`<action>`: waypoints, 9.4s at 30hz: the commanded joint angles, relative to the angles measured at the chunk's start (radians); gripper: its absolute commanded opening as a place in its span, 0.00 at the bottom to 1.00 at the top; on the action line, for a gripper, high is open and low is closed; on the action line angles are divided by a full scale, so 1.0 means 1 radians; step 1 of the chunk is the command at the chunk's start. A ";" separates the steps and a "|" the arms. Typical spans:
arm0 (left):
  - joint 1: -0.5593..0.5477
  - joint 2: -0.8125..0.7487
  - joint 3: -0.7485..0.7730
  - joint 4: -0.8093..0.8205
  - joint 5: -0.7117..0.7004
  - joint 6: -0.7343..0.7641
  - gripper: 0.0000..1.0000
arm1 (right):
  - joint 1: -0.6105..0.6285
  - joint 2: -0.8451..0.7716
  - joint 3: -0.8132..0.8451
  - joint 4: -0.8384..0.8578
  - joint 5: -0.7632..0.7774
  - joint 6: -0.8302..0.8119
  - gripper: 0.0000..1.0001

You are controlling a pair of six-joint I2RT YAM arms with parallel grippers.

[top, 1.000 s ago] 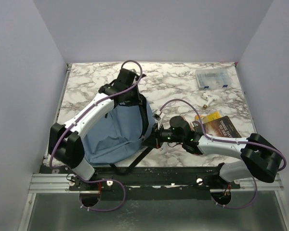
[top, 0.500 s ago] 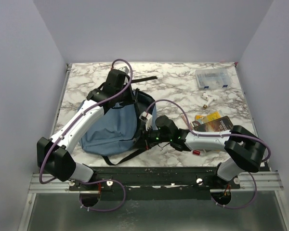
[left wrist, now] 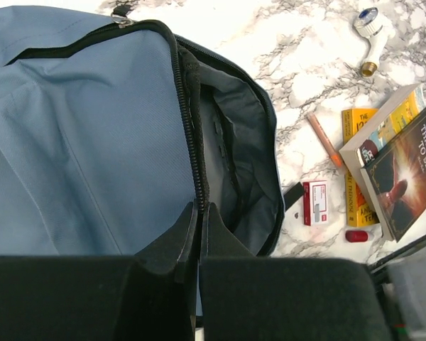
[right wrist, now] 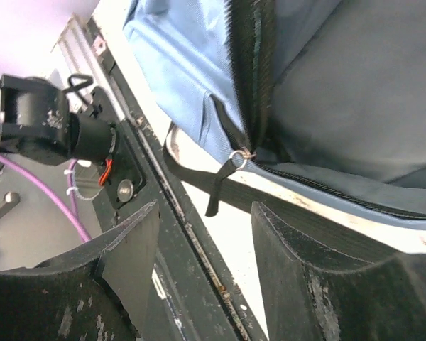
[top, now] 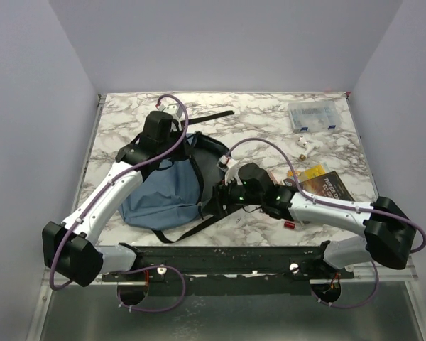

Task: Pack the student bag
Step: Unzip the student bag at the center of the board, then pick up the book from the center of the board, then place the book in the student bag.

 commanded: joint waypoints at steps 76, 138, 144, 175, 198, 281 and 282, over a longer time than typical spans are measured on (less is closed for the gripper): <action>-0.074 0.090 -0.045 0.014 0.381 -0.001 0.00 | -1.895 -0.173 -0.532 0.167 -0.336 0.223 0.50; -0.137 -0.105 -0.543 1.176 0.034 -0.832 0.60 | -0.671 -0.091 0.024 0.456 0.174 1.188 0.00; -0.137 -0.068 -0.541 1.315 0.093 -0.862 0.33 | -0.659 -0.136 0.029 0.397 0.153 1.155 0.00; 0.185 -0.203 -0.507 1.075 1.014 -0.590 0.00 | -0.685 -0.078 0.586 -0.684 -0.242 -0.225 1.00; 0.198 -0.136 -0.396 1.059 1.148 -0.730 0.00 | -0.677 0.144 0.695 -0.461 -0.819 0.067 1.00; -0.289 -0.293 -0.187 0.359 -0.241 0.170 0.00 | -0.424 0.131 0.212 -0.137 -0.217 0.531 0.01; -0.289 -0.300 -0.170 0.355 -0.239 0.181 0.00 | -0.412 0.145 0.216 -0.142 -0.197 0.508 0.01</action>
